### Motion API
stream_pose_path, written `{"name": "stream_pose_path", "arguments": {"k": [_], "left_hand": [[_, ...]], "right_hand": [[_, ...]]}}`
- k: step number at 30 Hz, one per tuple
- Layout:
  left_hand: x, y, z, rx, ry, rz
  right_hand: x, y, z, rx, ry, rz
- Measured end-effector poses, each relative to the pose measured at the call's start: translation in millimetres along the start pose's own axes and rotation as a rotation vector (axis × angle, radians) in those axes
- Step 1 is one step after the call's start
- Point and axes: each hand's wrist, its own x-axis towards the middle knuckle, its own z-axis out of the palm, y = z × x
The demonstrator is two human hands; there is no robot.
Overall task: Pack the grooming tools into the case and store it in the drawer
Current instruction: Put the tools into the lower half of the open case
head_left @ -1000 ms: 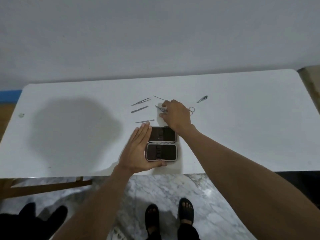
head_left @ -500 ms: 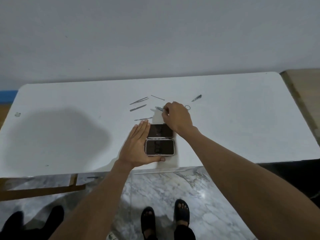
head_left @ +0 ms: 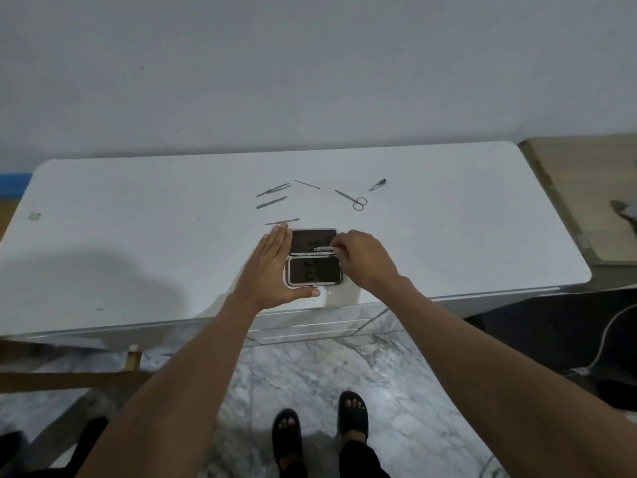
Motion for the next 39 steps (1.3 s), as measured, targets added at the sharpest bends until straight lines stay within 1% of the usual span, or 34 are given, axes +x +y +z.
{"name": "stream_pose_path", "arguments": {"k": [6, 12, 16, 23, 32, 36, 39], "left_hand": [[-2.5, -0.1, 5.7, 0.018, 0.021, -0.002], [-2.8, -0.7, 6.8, 0.031, 0.048, 0.014], [-2.3, -1.5, 7.5, 0.007, 0.073, 0.018], [-2.3, -1.7, 8.4, 0.017, 0.085, 0.026], [-2.2, -2.0, 8.9, 0.018, 0.097, 0.019], [-2.1, -0.8, 8.1, 0.02, 0.099, 0.006], [-2.0, -1.4, 8.7, 0.041, 0.099, 0.005]], "right_hand": [[-25.9, 4.2, 19.0, -0.126, -0.023, -0.003], [-31.0, -3.9, 27.3, -0.182, -0.007, -0.009], [-30.5, -16.9, 31.5, -0.163, -0.038, -0.008], [-31.5, -19.8, 33.7, -0.086, 0.016, 0.079], [-22.5, -30.5, 40.1, 0.007, 0.01, 0.082], [-19.4, -24.7, 30.7, 0.052, -0.031, 0.055], [-10.5, -15.8, 19.9, 0.063, 0.024, 0.088]]}}
